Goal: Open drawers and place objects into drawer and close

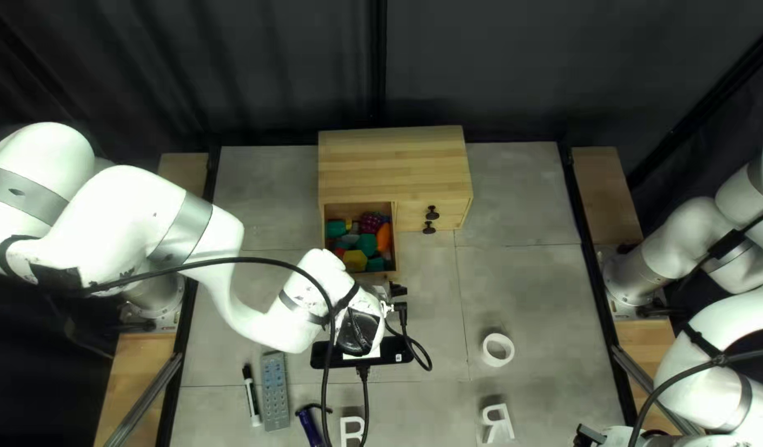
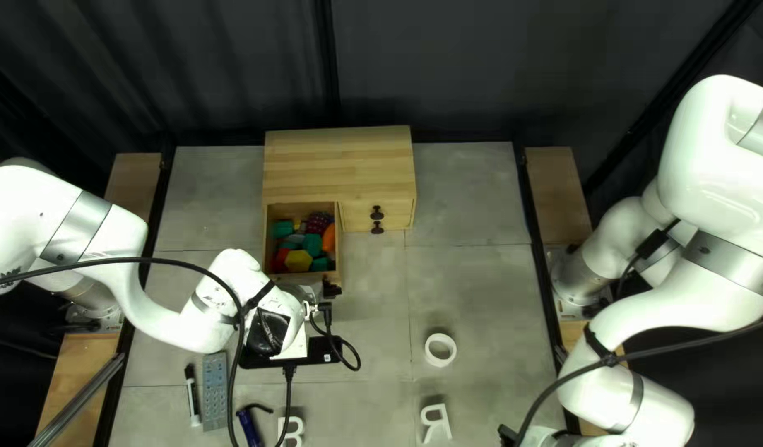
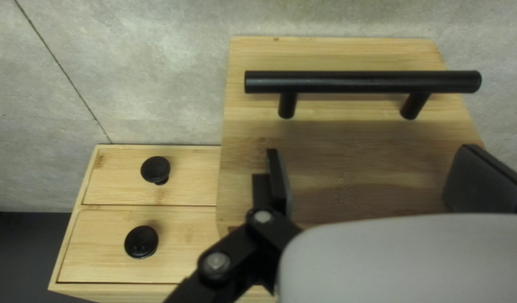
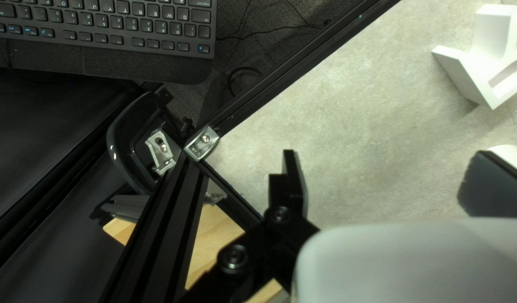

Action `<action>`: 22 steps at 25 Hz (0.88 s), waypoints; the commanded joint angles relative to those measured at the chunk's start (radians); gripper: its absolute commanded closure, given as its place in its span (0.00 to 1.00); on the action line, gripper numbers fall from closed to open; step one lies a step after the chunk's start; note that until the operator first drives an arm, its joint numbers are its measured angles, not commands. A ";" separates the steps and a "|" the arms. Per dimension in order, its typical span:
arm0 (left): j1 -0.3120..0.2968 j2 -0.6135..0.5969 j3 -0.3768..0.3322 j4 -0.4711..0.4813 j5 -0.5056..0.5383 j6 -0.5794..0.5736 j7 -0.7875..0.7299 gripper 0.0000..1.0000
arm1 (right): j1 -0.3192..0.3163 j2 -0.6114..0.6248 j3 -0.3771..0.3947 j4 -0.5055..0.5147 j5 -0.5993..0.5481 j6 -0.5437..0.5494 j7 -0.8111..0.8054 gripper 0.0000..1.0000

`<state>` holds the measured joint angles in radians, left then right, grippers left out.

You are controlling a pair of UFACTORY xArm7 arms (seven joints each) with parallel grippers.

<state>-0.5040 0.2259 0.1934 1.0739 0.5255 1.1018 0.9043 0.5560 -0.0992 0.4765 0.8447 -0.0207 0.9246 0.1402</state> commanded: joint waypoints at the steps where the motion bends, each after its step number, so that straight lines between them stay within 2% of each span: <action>1: 0.001 0.003 0.002 0.005 0.003 0.002 0.000 0.00 | 0.000 0.000 0.000 0.000 0.000 0.000 0.000 0.00; 22: 0.011 0.009 0.010 0.033 0.008 0.015 0.021 0.00 | 0.000 0.000 0.000 0.000 0.000 0.000 0.000 0.00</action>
<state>-0.4945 0.2375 0.2027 1.1088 0.5336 1.1173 0.9248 0.5560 -0.0992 0.4765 0.8447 -0.0207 0.9246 0.1402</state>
